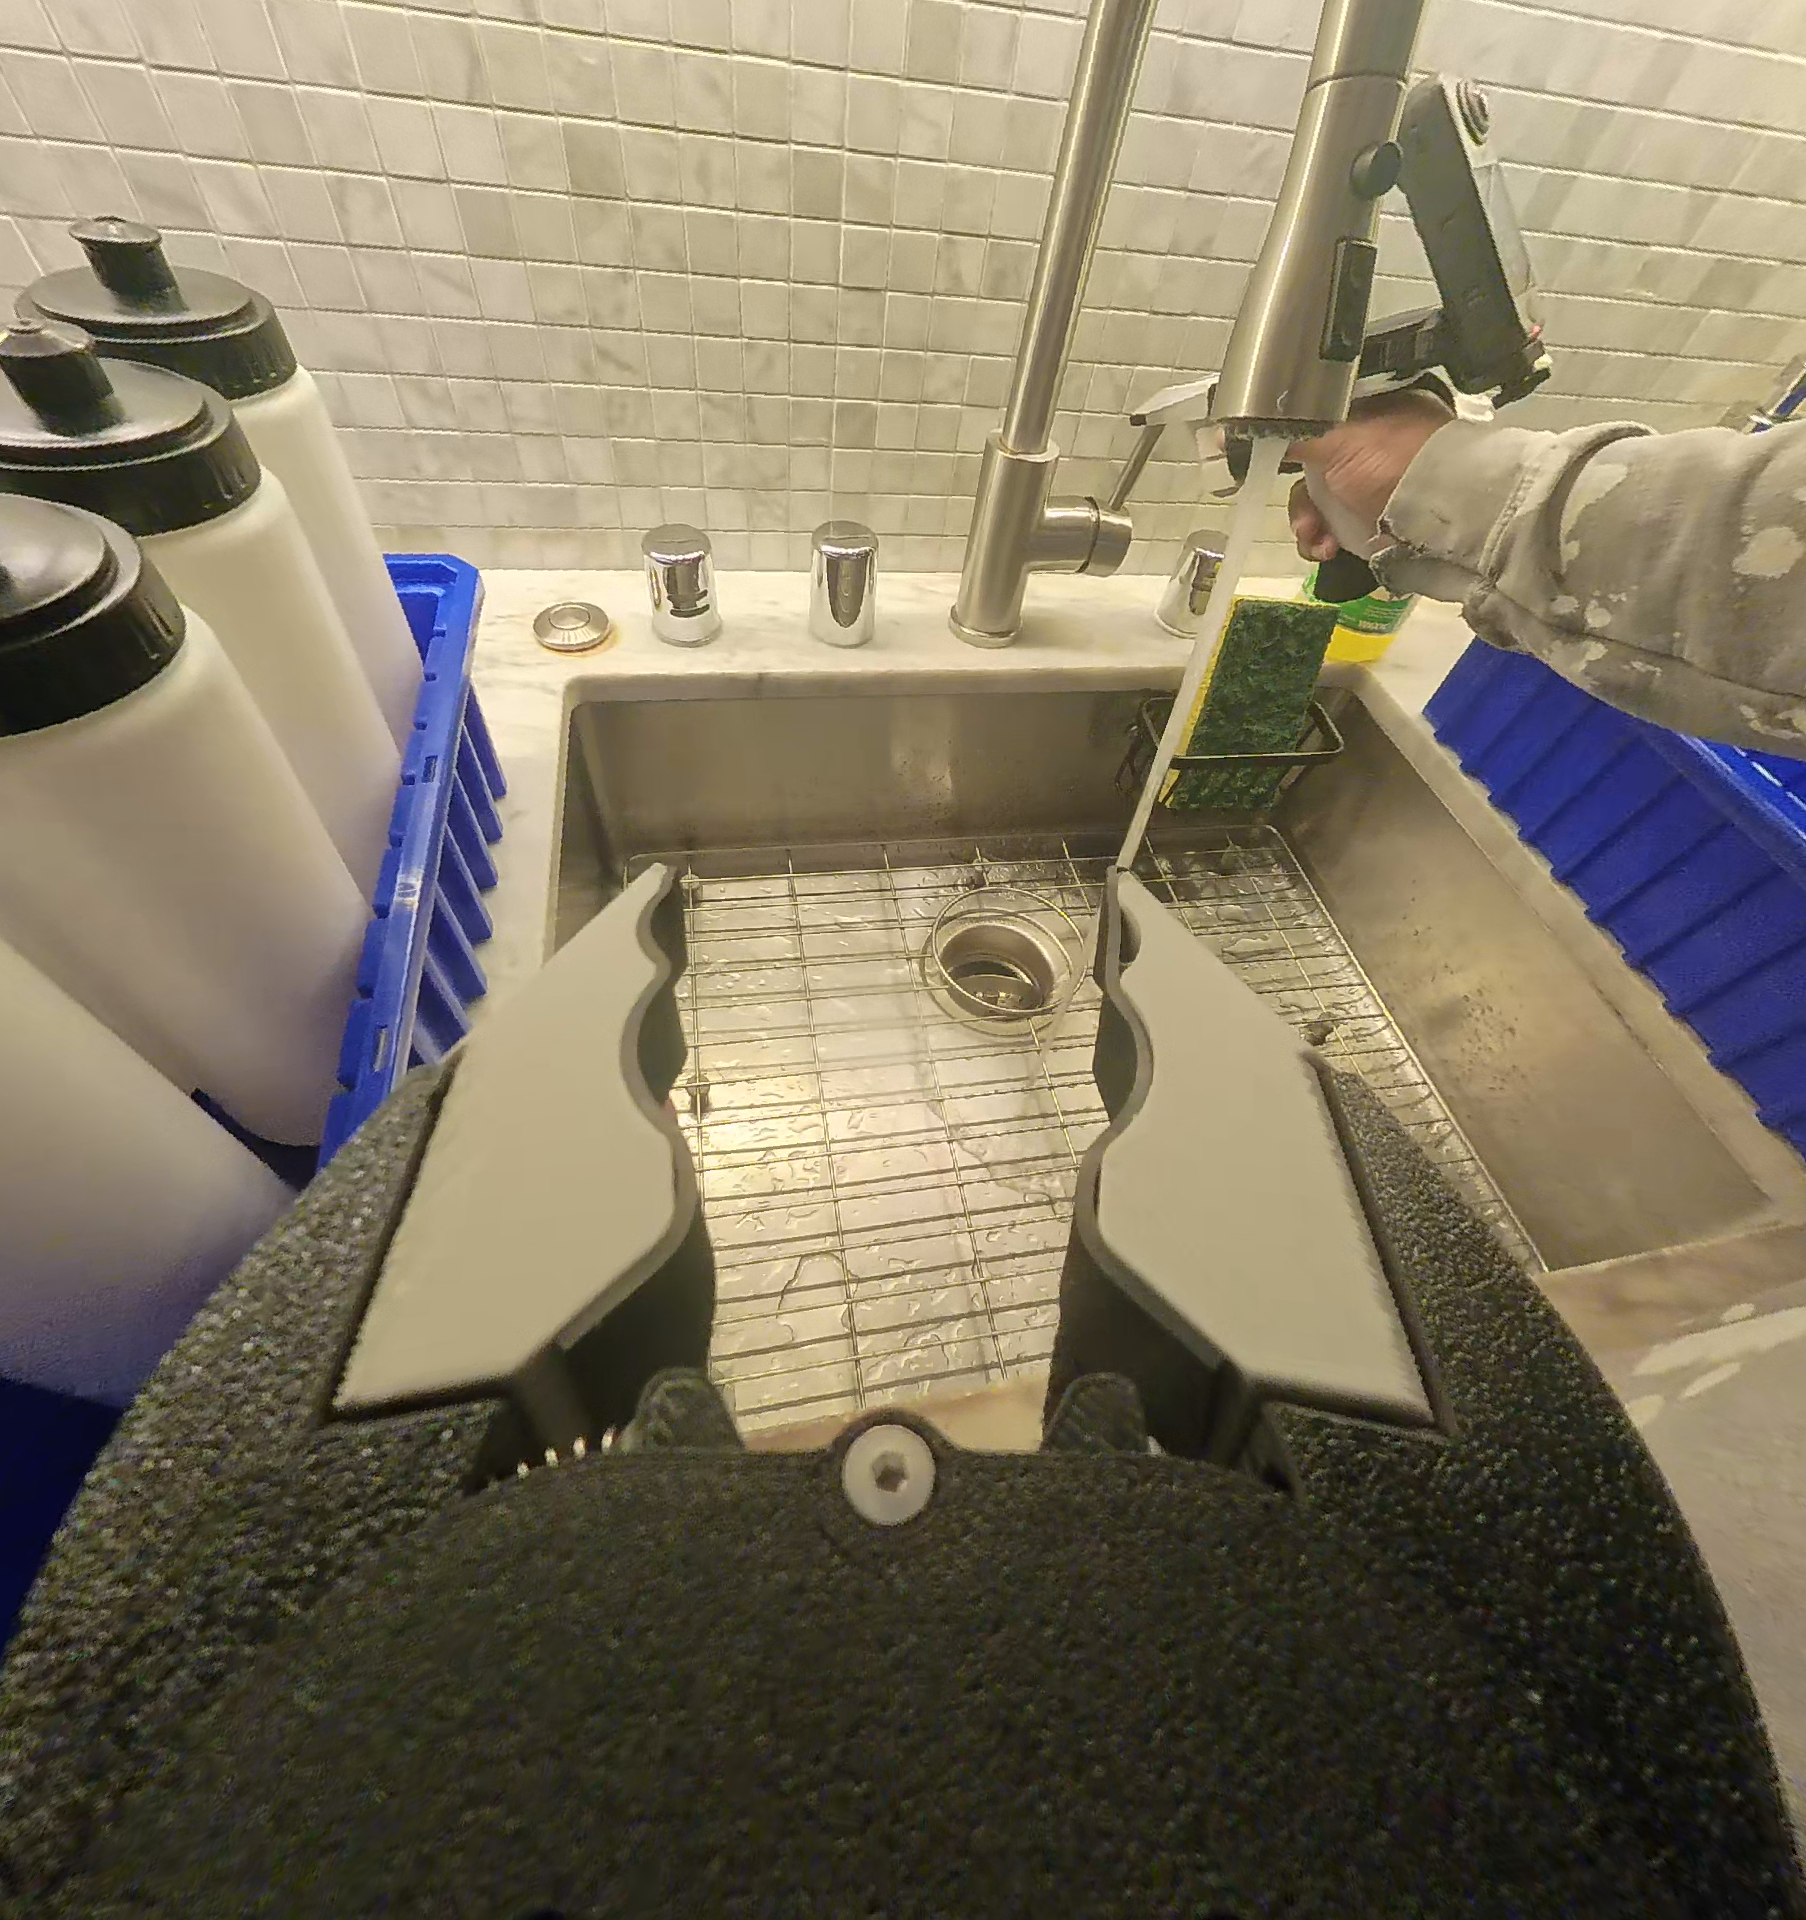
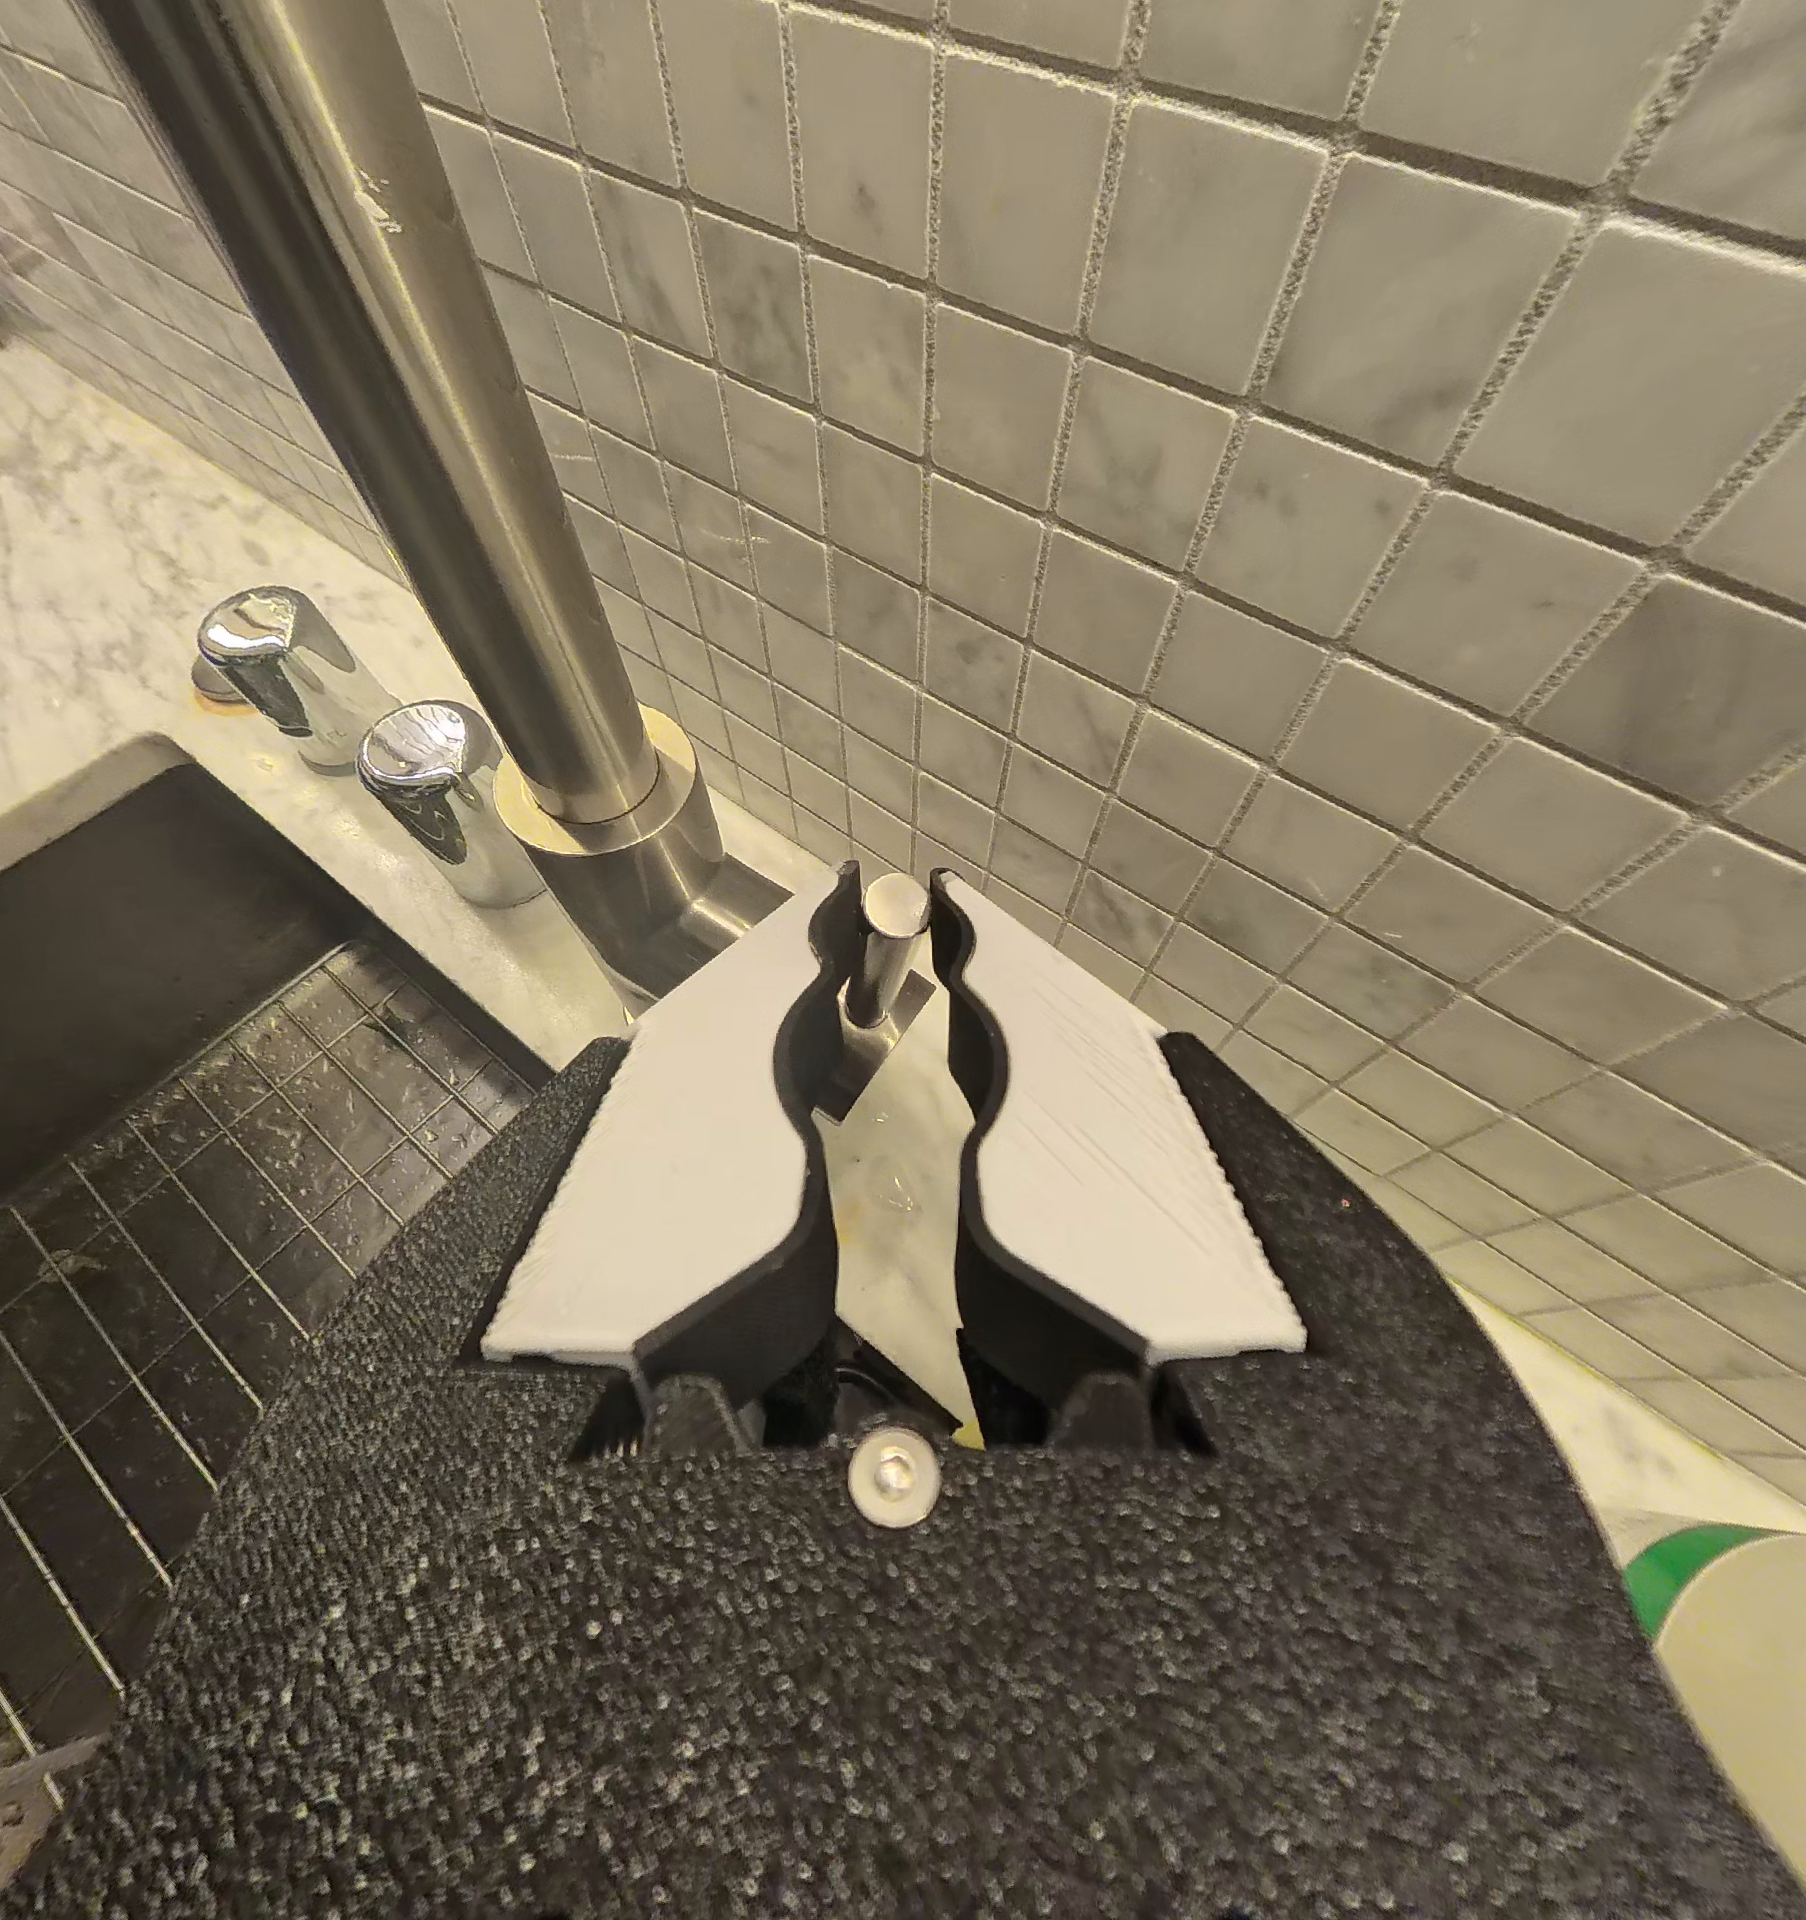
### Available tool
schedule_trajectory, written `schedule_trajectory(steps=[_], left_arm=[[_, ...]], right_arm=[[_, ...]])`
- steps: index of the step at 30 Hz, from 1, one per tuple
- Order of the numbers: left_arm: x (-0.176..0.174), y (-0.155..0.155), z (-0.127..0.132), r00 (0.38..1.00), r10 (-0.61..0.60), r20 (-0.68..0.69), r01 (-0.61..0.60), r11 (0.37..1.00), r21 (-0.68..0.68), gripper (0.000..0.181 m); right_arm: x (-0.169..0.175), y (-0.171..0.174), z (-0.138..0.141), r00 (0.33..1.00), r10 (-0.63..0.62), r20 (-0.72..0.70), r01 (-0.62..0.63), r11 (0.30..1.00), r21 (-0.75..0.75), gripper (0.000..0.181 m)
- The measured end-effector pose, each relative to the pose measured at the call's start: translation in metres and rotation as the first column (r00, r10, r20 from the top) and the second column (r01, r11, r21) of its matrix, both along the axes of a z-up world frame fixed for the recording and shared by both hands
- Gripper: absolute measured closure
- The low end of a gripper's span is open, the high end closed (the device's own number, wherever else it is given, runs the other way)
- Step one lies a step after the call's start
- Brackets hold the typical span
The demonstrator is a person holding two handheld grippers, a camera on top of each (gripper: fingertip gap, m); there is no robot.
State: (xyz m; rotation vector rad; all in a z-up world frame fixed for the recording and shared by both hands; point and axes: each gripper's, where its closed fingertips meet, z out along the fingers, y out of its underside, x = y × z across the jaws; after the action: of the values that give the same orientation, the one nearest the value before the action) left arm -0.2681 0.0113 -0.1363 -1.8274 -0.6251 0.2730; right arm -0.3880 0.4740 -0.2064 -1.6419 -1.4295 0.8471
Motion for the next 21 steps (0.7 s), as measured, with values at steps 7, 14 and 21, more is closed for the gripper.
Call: schedule_trajectory(steps=[7, 14, 21], left_arm=[[-0.0005, -0.0018, -0.0016, 1.000, 0.006, 0.004, -0.006, 1.000, -0.004, 0.101], [-0.0016, -0.0057, -0.0022, 1.000, 0.015, -0.001, -0.015, 1.000, -0.013, 0.102], [-0.0023, -0.0074, -0.0026, 1.000, 0.027, 0.001, -0.027, 1.000, -0.010, 0.102]], right_arm=[[0.0000, 0.0001, 0.0000, 1.000, -0.001, -0.003, 0.001, 1.000, -0.006, 0.168], [0.0002, 0.0000, -0.0001, 1.000, 0.001, -0.004, -0.001, 1.000, -0.004, 0.168], [0.0002, -0.0001, -0.0002, 1.000, 0.004, -0.006, -0.004, 1.000, -0.009, 0.168]])
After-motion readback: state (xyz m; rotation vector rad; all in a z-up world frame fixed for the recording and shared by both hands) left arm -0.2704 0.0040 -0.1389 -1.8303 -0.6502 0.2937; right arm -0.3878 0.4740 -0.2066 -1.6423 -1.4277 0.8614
